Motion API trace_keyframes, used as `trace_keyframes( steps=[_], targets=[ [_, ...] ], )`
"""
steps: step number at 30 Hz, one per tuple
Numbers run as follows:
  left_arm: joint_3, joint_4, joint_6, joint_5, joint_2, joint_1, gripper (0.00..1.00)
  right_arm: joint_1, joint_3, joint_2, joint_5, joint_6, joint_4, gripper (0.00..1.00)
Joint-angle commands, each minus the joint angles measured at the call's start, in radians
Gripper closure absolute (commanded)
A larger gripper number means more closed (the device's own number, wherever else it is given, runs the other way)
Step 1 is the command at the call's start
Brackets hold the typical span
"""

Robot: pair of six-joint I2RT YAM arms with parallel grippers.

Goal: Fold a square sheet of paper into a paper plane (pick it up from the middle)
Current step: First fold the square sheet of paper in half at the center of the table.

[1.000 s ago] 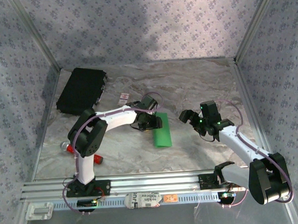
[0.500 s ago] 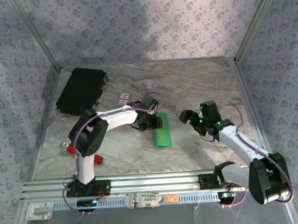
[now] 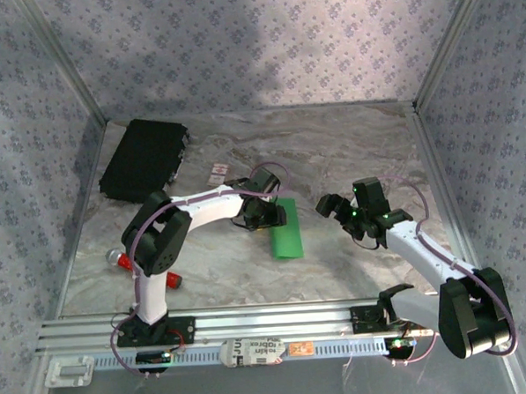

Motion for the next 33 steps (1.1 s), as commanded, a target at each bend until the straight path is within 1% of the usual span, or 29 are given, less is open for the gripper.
trace_keyframes(
  steps=[1,27,33],
  targets=[
    [-0.033,-0.065,-0.001,-0.058,0.093,-0.006,0.39,0.008,0.023,0.003,0.000,-0.020,-0.017,0.03],
    [-0.020,-0.067,0.023,-0.081,0.119,-0.010,0.38,0.012,0.025,0.007,-0.010,-0.033,-0.015,0.03],
    [-0.014,-0.067,0.046,-0.080,0.124,-0.013,0.38,0.016,0.024,0.012,-0.027,-0.044,0.000,0.04]
  ],
)
